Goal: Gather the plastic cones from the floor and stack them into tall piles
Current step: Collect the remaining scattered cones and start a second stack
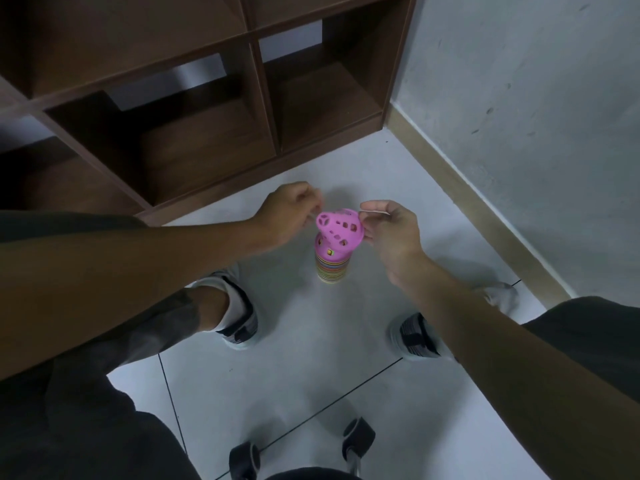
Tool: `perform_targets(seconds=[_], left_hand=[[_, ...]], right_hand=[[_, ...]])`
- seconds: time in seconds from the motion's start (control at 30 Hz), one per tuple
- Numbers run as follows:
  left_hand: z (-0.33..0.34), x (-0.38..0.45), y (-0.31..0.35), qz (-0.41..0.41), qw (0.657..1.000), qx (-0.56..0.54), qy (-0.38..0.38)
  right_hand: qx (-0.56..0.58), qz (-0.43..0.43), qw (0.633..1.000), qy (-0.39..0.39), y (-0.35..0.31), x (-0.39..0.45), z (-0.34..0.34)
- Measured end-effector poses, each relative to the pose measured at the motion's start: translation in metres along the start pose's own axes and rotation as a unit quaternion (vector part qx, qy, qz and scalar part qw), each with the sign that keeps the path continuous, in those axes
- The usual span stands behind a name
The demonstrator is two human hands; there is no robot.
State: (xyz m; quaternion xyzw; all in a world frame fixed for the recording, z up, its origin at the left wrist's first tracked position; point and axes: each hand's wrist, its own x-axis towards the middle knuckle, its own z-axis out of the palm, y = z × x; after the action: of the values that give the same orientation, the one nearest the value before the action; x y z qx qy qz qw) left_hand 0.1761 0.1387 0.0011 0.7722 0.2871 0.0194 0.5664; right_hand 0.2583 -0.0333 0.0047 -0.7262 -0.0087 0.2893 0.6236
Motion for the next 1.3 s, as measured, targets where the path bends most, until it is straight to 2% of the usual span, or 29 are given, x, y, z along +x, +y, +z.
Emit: perform_targets(seconds=[0.13, 0.3, 0.43, 0.6, 0.7, 0.83, 0.97, 1.17, 1.3], left_hand=[[0.01, -0.01, -0.009, -0.011, 0.999, 0.0, -0.036], [0.02, -0.019, -0.015, -0.025, 0.998, 0.002, -0.056], [0.022, -0.025, -0.017, 0.026, 0.998, 0.004, -0.064], [0.025, -0.02, -0.029, 0.103, 0.982, 0.138, -0.077], [0.026, -0.013, -0.032, 0.135, 0.977, 0.156, -0.048], [0.022, -0.007, -0.035, 0.12, 0.98, 0.156, -0.031], [0.016, -0.007, -0.043, 0.06, 0.994, 0.088, 0.001], [0.006, -0.002, -0.06, -0.068, 0.993, -0.096, -0.014], [0.004, -0.001, -0.062, -0.134, 0.981, -0.133, -0.035]], right_hand=[[-0.046, -0.006, 0.998, 0.032, 0.018, 0.008, 0.003], [-0.042, 0.022, 0.998, 0.028, 0.032, 0.014, 0.005], [-0.06, 0.055, 0.996, 0.021, 0.04, 0.021, 0.008], [-0.049, 0.106, 0.993, -0.012, 0.049, 0.026, 0.012], [-0.013, 0.143, 0.989, -0.035, 0.052, 0.033, 0.008], [-0.029, 0.19, 0.98, -0.047, 0.062, 0.045, 0.002], [-0.058, 0.239, 0.967, -0.06, 0.084, 0.054, 0.001], [0.011, 0.294, 0.946, -0.133, 0.118, 0.06, 0.014], [0.055, 0.301, 0.942, -0.14, 0.116, 0.062, 0.027]])
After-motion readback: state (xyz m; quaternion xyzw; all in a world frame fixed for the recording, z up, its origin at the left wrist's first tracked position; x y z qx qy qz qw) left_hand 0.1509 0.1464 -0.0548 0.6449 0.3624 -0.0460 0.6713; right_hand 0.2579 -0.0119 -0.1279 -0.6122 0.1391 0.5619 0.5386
